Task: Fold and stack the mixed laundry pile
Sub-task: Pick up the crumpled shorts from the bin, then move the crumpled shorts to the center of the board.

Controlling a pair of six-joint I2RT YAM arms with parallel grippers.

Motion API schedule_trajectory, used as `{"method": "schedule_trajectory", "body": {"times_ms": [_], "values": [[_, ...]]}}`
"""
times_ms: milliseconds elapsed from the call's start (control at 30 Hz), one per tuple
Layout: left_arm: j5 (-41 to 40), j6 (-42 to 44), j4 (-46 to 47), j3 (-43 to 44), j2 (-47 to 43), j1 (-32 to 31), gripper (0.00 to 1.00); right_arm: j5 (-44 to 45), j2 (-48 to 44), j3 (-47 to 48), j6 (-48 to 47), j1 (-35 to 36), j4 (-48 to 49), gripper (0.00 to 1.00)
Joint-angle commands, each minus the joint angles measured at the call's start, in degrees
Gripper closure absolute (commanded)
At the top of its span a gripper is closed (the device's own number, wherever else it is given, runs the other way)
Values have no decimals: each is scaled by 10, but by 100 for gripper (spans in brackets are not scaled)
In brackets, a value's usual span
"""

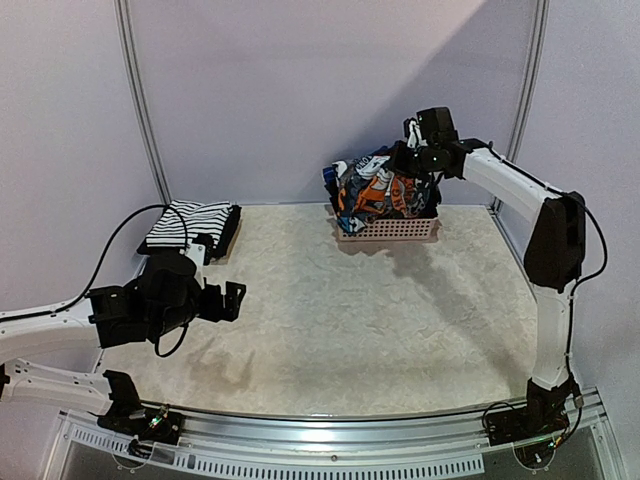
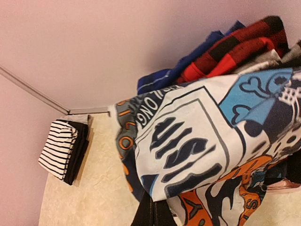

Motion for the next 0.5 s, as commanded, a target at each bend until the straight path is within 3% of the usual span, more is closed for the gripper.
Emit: {"method": "schedule_trajectory", "body": {"times_ms": [0, 467], "values": [[-4, 0, 9, -10, 0, -11, 1, 10, -60, 12, -28, 22, -11, 100], [0, 2, 15, -10, 3, -12, 1, 46, -151, 58, -74, 103, -37, 100]]}}
